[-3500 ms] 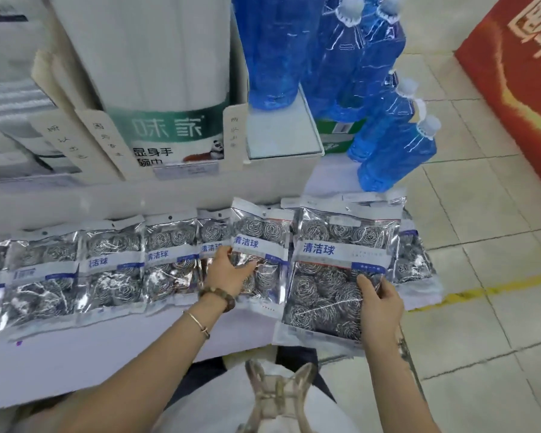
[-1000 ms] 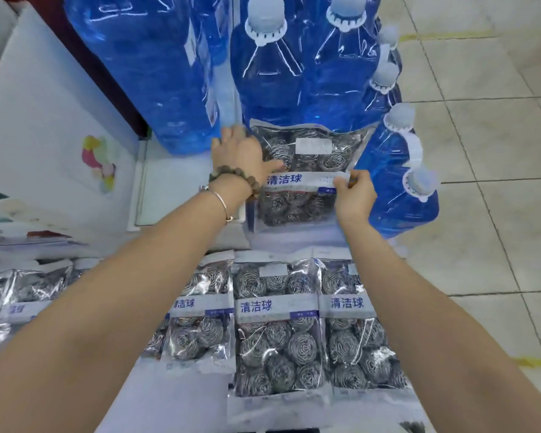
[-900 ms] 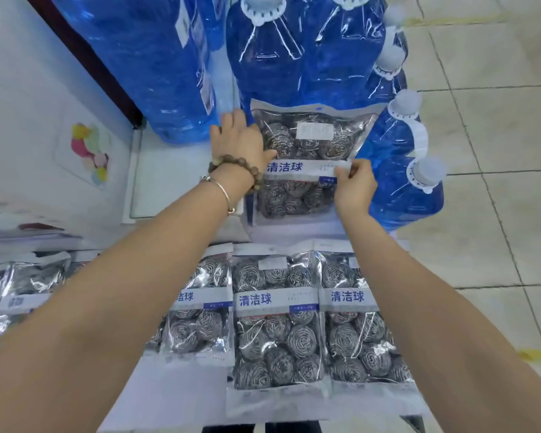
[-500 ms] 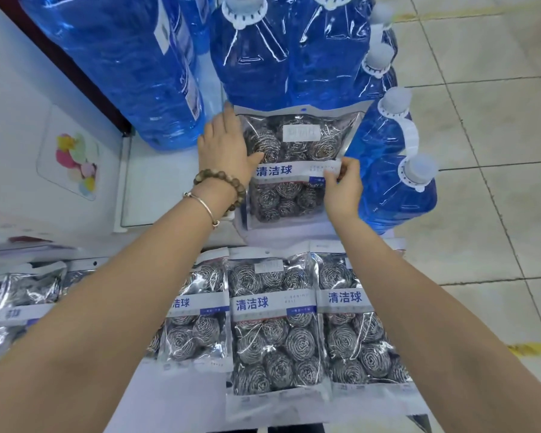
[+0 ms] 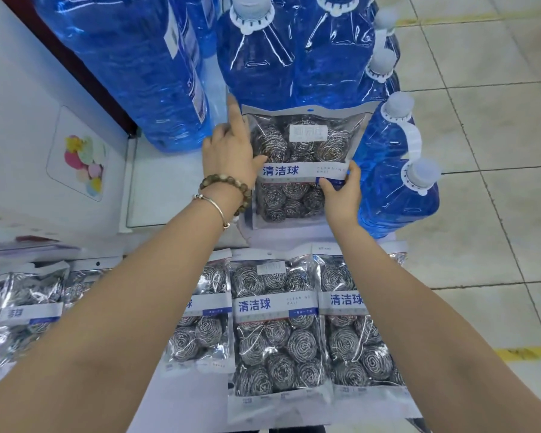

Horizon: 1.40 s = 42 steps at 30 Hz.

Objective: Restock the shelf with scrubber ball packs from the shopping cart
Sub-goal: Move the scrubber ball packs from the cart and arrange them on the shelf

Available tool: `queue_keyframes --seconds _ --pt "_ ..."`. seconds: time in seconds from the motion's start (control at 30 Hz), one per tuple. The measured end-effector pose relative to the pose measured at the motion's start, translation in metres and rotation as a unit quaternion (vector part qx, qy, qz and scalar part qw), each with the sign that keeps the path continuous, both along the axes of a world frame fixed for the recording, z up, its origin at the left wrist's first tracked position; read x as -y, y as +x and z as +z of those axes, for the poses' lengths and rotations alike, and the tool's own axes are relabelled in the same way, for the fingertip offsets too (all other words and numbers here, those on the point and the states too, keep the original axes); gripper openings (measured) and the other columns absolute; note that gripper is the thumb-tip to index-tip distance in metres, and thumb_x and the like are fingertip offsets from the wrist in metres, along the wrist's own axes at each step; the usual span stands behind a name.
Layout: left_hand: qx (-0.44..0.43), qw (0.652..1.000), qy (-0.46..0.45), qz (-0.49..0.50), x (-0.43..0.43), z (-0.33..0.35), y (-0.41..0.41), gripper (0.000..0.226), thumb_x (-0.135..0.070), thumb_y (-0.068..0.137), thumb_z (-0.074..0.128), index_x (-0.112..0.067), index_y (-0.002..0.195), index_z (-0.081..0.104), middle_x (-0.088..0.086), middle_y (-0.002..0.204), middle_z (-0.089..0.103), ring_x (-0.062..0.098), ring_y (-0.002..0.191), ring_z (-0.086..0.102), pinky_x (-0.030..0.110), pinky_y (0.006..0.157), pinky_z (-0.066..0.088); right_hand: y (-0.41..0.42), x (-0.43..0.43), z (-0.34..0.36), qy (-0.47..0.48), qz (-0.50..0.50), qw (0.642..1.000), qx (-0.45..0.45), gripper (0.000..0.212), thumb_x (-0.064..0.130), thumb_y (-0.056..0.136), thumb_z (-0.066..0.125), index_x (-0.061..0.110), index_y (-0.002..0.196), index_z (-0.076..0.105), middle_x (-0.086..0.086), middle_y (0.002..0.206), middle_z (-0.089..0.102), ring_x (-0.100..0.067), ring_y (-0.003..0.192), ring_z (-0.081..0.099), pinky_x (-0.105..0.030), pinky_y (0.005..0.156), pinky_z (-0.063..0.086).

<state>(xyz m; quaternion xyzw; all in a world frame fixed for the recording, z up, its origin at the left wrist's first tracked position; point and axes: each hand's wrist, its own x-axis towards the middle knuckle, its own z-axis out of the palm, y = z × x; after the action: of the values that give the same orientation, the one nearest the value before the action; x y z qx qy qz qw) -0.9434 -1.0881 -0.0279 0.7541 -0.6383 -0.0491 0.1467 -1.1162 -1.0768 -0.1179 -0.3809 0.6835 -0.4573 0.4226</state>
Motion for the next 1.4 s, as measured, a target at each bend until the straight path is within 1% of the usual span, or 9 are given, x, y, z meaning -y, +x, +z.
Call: queue_keyframes --seconds 0.13,0.27,0.5,0.6,0.7,0.77,0.93,1.23,1.4 --pt "-0.010 1.000 0.008 -0.006 -0.002 0.002 -0.001 0.102 -0.031 0.080 0.068 -0.008 0.146 -0.007 0.015 0.122 0.053 0.030 0.116 0.044 0.037 0.098 0.031 -0.005 0.000 0.002 0.018 0.014 0.999 0.023 0.072 0.004 0.086 0.064 0.013 0.146 0.025 0.000 0.115 0.054 -0.004 0.091 0.055 -0.004 0.069 0.045" --pt "-0.031 0.999 -0.007 -0.022 -0.010 -0.001 0.002 0.098 -0.025 0.081 0.066 -0.008 0.146 -0.005 0.015 0.122 0.052 0.030 0.113 0.046 0.037 0.095 0.035 -0.004 -0.009 0.001 0.053 0.018 0.998 0.030 0.080 0.004 0.087 0.063 0.012 0.149 0.013 -0.006 0.135 0.049 -0.010 0.109 0.053 -0.024 0.094 0.042" --pt "-0.054 0.997 0.002 -0.062 -0.048 -0.004 0.009 0.083 -0.020 0.081 0.059 -0.008 0.146 0.009 0.014 0.125 0.051 0.033 0.111 0.047 0.041 0.091 0.036 -0.002 -0.072 0.004 0.074 0.041 0.996 0.007 0.074 0.003 0.091 0.055 0.018 0.149 0.013 -0.007 0.149 0.034 -0.019 0.136 0.034 -0.024 0.100 0.030" --pt "-0.082 0.995 0.012 -0.053 -0.079 0.005 0.006 0.071 -0.019 0.082 0.060 -0.013 0.143 0.024 0.010 0.128 0.051 0.029 0.115 0.047 0.040 0.096 0.035 -0.004 -0.105 0.009 0.077 0.068 0.995 0.011 0.062 0.002 0.092 0.052 0.015 0.145 0.025 -0.009 0.137 0.046 -0.019 0.123 0.047 -0.027 0.098 0.041" --pt "-0.089 0.994 0.026 -0.057 -0.123 0.012 0.002 0.051 -0.018 0.086 0.056 -0.017 0.134 0.039 0.005 0.127 0.052 0.024 0.117 0.046 0.037 0.101 0.032 -0.006 -0.130 0.020 0.075 0.109 0.991 0.001 0.050 0.004 0.093 0.050 0.016 0.138 0.036 -0.006 0.116 0.057 -0.012 0.078 0.056 -0.014 0.060 0.048" --pt "-0.093 0.993 0.036 -0.056 -0.156 0.012 0.002 0.046 -0.019 0.088 0.053 -0.019 0.132 0.042 0.002 0.130 0.051 0.021 0.121 0.043 0.035 0.104 0.029 -0.004 -0.144 0.029 0.066 0.150 0.986 -0.016 0.041 0.005 0.093 0.051 0.016 0.131 0.043 -0.004 0.112 0.061 -0.010 0.069 0.053 -0.015 0.054 0.045" --pt "-0.154 0.985 0.064 0.053 -0.242 0.005 0.019 0.041 -0.026 0.088 0.057 -0.026 0.128 0.047 -0.003 0.132 0.048 0.016 0.119 0.045 0.032 0.102 0.035 0.012 -0.176 0.046 0.051 0.268 0.962 -0.023 0.038 0.005 0.092 0.054 0.015 0.128 0.047 0.002 0.100 0.062 -0.013 0.090 0.059 -0.027 0.079 0.047" --pt "-0.237 0.935 0.047 0.259 -0.405 0.003 0.083 0.036 -0.018 0.085 0.061 -0.017 0.121 0.055 0.002 0.127 0.053 0.019 0.113 0.051 0.030 0.091 0.042 0.097 -0.243 0.053 0.040 0.458 0.887 -0.033 0.035 0.011 0.091 0.057 0.016 0.125 0.049 0.000 0.099 0.063 -0.013 0.088 0.059 -0.027 0.078 0.050" --pt "-0.285 0.870 -0.002 0.401 -0.489 -0.003 0.126 0.034 -0.016 0.084 0.063 -0.015 0.118 0.057 0.003 0.113 0.058 0.015 0.104 0.054 0.026 0.087 0.043 0.157 -0.292 0.058 0.037 0.534 0.844 -0.038 0.029 0.007 0.089 0.060 0.012 0.116 0.054 0.003 0.094 0.060 -0.015 0.090 0.057 -0.021 0.078 0.046"
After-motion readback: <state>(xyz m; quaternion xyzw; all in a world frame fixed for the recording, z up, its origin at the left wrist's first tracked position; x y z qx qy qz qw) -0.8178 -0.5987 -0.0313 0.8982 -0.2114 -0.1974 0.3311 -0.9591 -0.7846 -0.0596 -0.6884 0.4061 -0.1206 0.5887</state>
